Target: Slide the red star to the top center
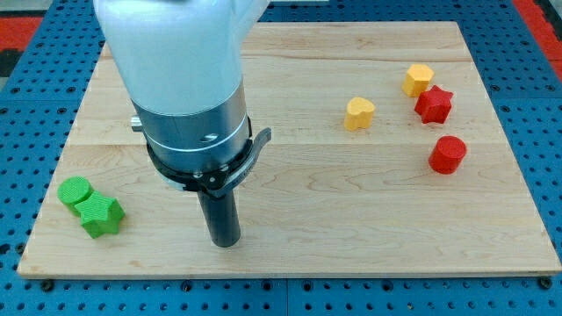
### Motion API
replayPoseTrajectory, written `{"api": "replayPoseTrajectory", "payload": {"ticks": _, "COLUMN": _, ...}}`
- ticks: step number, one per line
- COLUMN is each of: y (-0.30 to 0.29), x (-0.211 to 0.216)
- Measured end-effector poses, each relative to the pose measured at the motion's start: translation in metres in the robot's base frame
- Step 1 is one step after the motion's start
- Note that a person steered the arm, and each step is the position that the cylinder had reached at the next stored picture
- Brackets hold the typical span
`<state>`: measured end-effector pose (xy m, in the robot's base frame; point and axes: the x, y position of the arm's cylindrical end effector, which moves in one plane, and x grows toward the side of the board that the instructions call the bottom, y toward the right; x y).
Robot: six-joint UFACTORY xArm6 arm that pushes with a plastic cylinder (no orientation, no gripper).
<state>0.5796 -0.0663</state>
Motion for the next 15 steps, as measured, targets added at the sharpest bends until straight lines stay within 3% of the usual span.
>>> {"api": "replayPoseTrajectory", "payload": {"ticks": 6, "y": 0.017, "x": -0.003}}
{"api": "replayPoseTrajectory", "payload": {"ticks": 7, "y": 0.048, "x": -0.006}}
{"api": "replayPoseTrajectory", "payload": {"ticks": 8, "y": 0.166, "x": -0.021}}
{"api": "replayPoseTrajectory", "payload": {"ticks": 9, "y": 0.238, "x": -0.021}}
{"api": "replayPoseTrajectory", "payload": {"ticks": 10, "y": 0.317, "x": -0.065}}
{"api": "replayPoseTrajectory", "payload": {"ticks": 11, "y": 0.345, "x": -0.108}}
{"api": "replayPoseTrajectory", "payload": {"ticks": 12, "y": 0.324, "x": -0.182}}
{"api": "replayPoseTrajectory", "payload": {"ticks": 14, "y": 0.176, "x": -0.21}}
{"api": "replayPoseTrajectory", "payload": {"ticks": 15, "y": 0.183, "x": -0.266}}
